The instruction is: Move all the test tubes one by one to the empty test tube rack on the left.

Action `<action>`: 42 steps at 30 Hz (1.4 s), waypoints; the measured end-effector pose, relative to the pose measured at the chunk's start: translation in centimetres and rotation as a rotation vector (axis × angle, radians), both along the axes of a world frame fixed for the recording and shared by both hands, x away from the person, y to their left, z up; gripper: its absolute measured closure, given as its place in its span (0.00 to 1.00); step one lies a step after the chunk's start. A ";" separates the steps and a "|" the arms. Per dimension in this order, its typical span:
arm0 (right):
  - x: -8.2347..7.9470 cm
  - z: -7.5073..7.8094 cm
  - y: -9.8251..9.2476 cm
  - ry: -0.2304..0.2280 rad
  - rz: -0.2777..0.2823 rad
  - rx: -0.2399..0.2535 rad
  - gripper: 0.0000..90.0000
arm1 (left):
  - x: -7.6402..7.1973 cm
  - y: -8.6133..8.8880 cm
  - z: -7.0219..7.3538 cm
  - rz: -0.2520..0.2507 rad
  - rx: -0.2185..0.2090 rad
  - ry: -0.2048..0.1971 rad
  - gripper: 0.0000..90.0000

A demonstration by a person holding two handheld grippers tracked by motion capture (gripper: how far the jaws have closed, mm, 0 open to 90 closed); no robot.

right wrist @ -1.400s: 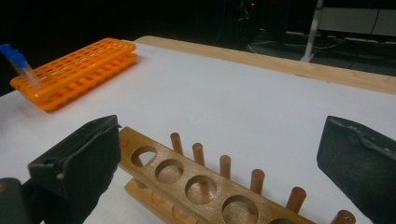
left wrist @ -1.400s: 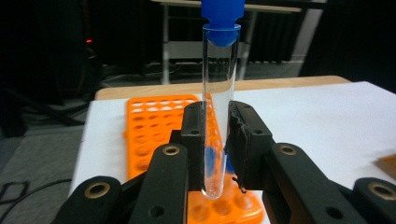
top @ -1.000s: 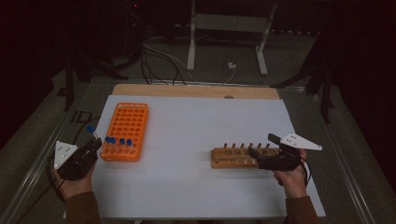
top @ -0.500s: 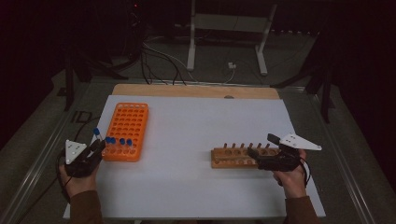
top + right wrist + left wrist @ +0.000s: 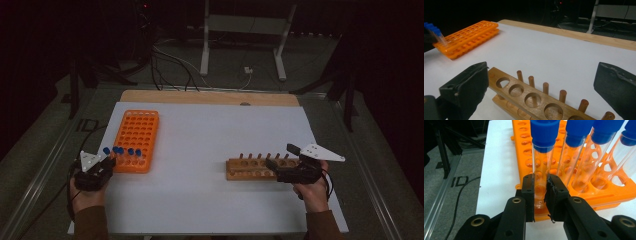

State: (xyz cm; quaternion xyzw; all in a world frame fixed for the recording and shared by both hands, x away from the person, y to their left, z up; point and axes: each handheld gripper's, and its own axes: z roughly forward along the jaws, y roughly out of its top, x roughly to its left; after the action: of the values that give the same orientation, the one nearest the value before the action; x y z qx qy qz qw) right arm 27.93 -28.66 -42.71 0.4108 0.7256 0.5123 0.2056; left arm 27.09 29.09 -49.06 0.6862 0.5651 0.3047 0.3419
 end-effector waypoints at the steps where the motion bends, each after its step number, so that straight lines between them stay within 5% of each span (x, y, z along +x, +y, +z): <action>1: 0.0 0.0 0.0 0.001 0.001 0.000 0.00 | 0.0 0.0 0.0 0.000 0.000 0.001 0.87; 7: 0.0 -0.2 0.0 0.002 0.005 -0.003 0.00 | 0.0 0.1 0.0 -0.003 -0.031 0.001 0.85; 17: -0.1 -0.4 -0.2 -0.009 0.009 0.001 0.00 | -0.7 0.4 0.4 -0.010 -0.076 -0.008 0.67; 24: -0.3 -0.3 -0.7 -0.034 -0.005 0.018 0.00 | -2.4 -0.2 2.1 -0.109 -0.178 -0.168 0.56; 31: -0.4 -0.5 -0.8 -0.058 -0.013 0.025 0.00 | -3.5 -1.4 3.7 -0.150 -0.196 -0.289 0.43; 35: -0.4 -0.8 -0.7 -0.067 -0.016 0.018 0.00 | -3.5 -2.1 4.4 -0.146 -0.196 -0.325 0.26; 42: -0.5 -1.0 -0.4 -0.086 -0.015 -0.014 0.00 | -3.0 -3.2 4.7 -0.145 -0.196 -0.313 0.01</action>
State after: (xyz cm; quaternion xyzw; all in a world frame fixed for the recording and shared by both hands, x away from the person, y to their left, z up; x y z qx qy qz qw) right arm 27.40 -29.01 -43.74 0.3923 0.7165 0.5229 0.2435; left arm 24.11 25.90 -44.34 0.6329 0.4811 0.3258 0.5117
